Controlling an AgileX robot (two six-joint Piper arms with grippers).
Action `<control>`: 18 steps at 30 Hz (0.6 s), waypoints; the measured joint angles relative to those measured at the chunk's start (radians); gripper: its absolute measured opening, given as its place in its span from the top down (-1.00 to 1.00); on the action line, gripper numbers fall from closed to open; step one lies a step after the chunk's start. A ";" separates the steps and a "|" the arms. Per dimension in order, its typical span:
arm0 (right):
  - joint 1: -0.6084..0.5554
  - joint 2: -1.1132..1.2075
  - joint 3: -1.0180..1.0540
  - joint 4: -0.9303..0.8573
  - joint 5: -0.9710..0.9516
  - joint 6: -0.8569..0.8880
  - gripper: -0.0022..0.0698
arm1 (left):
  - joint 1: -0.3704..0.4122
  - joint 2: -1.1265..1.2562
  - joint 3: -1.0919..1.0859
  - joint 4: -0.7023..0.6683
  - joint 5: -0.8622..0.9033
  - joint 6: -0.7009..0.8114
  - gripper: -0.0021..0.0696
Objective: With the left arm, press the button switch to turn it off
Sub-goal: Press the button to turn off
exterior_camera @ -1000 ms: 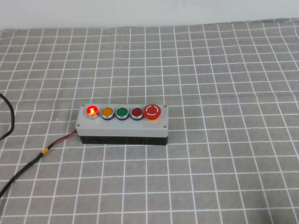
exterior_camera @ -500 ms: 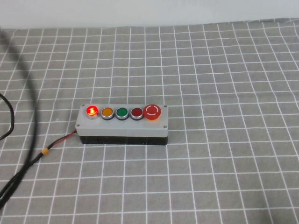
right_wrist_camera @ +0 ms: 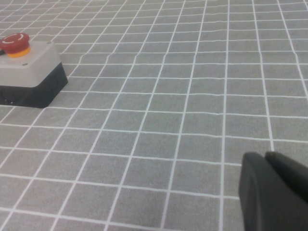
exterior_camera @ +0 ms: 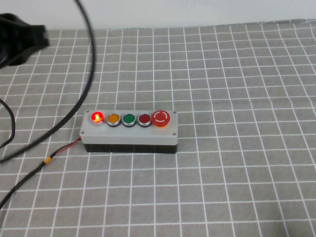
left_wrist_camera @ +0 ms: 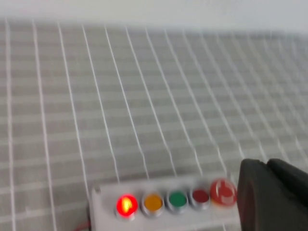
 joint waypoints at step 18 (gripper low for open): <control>0.000 0.000 0.000 0.000 0.000 0.000 0.98 | -0.060 0.496 -0.310 0.258 0.359 -0.120 0.95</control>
